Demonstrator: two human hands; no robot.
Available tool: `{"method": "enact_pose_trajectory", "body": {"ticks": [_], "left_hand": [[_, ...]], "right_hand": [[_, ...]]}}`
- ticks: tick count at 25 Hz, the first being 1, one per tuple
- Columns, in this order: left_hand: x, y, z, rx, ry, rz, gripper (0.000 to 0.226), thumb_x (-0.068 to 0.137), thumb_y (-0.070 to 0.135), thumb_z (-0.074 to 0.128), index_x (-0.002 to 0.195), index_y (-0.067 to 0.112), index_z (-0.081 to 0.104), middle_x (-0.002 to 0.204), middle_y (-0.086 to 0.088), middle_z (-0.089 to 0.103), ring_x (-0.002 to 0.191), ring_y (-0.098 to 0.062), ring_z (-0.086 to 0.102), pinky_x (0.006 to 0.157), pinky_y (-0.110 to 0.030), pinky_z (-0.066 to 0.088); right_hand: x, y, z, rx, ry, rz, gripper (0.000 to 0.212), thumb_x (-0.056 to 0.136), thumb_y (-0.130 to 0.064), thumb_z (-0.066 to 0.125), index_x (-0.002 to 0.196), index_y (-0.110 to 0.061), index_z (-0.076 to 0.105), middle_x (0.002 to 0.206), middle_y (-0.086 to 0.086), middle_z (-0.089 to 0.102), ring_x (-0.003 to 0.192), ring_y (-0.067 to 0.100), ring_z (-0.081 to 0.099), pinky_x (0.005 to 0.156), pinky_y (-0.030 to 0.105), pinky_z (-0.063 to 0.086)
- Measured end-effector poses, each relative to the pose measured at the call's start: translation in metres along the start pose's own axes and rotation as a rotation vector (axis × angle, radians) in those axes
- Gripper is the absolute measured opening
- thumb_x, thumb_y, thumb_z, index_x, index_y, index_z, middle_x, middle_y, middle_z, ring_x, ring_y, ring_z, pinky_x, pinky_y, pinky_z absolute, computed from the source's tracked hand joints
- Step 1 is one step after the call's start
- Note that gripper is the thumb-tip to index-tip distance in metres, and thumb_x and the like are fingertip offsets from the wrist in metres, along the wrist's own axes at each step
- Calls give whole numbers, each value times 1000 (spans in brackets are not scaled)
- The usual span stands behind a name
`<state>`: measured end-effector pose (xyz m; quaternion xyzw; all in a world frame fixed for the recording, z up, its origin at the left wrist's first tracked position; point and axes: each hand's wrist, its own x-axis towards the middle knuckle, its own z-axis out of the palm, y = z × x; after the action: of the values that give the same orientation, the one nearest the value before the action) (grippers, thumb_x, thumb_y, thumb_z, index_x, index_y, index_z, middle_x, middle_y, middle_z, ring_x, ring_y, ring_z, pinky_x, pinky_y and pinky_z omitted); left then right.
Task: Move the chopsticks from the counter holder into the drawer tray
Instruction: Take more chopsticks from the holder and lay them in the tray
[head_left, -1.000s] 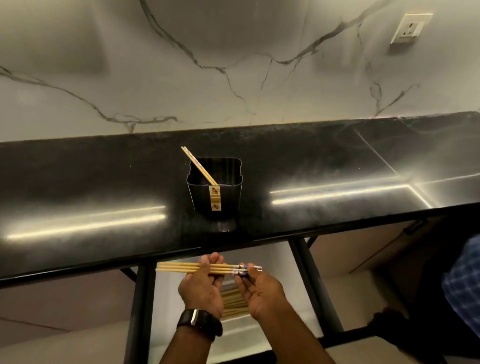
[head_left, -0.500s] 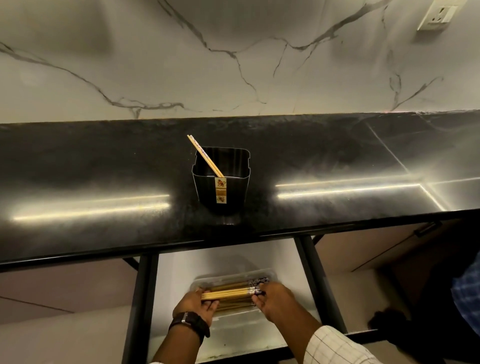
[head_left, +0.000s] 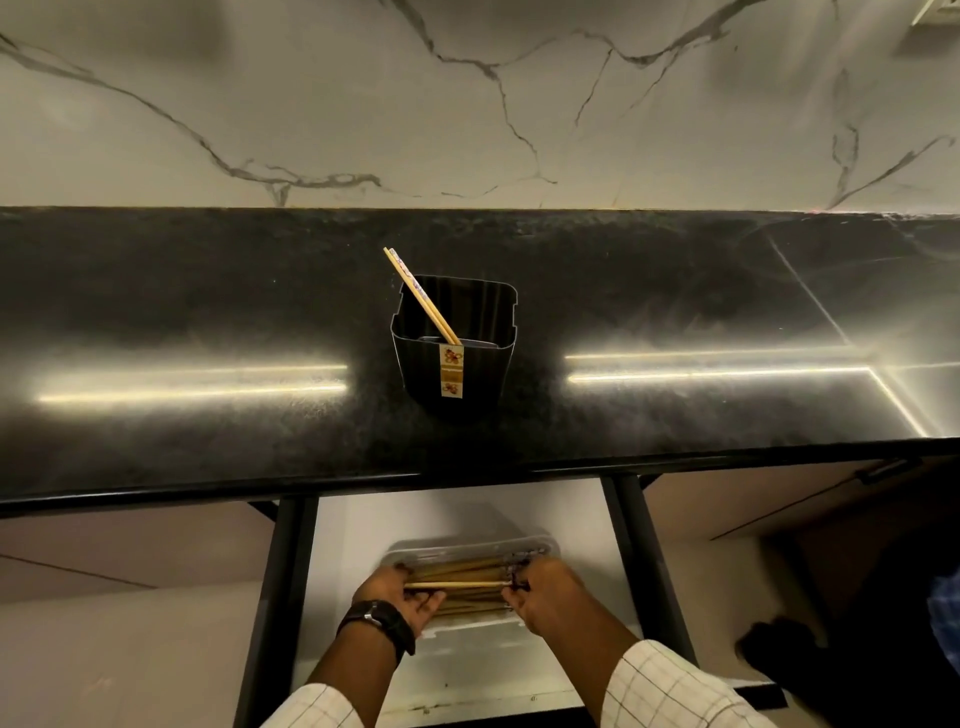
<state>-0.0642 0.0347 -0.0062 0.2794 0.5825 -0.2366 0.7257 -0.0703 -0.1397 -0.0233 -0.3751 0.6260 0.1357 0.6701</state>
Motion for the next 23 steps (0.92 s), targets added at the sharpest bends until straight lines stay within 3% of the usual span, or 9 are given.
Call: {"method": "enact_pose_trajectory", "body": {"ticks": [3, 6, 10, 14, 16, 18, 23], "left_hand": [[-5, -3, 3, 43, -45, -42, 49, 100, 29, 61, 143, 11, 46, 147, -23, 48, 135, -46, 45, 111, -57, 38], [-8, -9, 7, 70, -74, -33, 46, 100, 30, 59, 136, 3, 50, 131, -26, 57, 123, -45, 55, 97, -51, 50], [0, -12, 2, 104, -80, 50, 32, 101, 29, 55, 118, 2, 62, 125, -23, 63, 107, -38, 60, 97, -50, 49], [3, -10, -6, 185, -2, 146, 30, 100, 28, 59, 122, 7, 60, 118, -19, 64, 107, -37, 61, 98, -53, 52], [3, -12, -8, 193, 1, 155, 28, 102, 23, 57, 127, 10, 57, 114, -19, 64, 103, -37, 62, 95, -53, 53], [1, -14, -9, 174, -15, 148, 28, 102, 20, 56, 128, 11, 56, 112, -20, 64, 99, -37, 63, 89, -52, 53], [-1, -13, -9, 166, -15, 161, 27, 100, 20, 59, 124, 7, 57, 111, -22, 64, 97, -38, 63, 87, -50, 53]], "right_hand": [[-8, 4, 4, -49, 3, -39, 27, 101, -7, 53, 126, 4, 55, 128, 25, 60, 121, 40, 60, 97, 52, 55], [-10, 9, 7, -135, 19, -107, 11, 101, -5, 52, 110, -6, 59, 113, 21, 63, 106, 38, 65, 94, 50, 57], [-6, 10, 1, -305, -141, -56, 19, 103, -6, 48, 117, -6, 61, 106, 17, 68, 94, 32, 68, 84, 47, 61], [3, 1, -7, -444, -164, -62, 21, 105, -1, 44, 114, -4, 62, 109, 19, 69, 97, 34, 70, 68, 41, 64], [7, 0, -8, -463, -155, -94, 23, 103, 3, 43, 116, -3, 62, 113, 20, 69, 103, 34, 70, 75, 42, 64], [10, 0, -9, -503, -100, -185, 25, 102, 4, 44, 118, -8, 60, 112, 20, 69, 99, 34, 72, 80, 45, 64], [12, 4, -8, -722, 62, -470, 24, 102, -3, 46, 118, -13, 61, 102, 14, 68, 89, 31, 73, 75, 44, 65]]}}
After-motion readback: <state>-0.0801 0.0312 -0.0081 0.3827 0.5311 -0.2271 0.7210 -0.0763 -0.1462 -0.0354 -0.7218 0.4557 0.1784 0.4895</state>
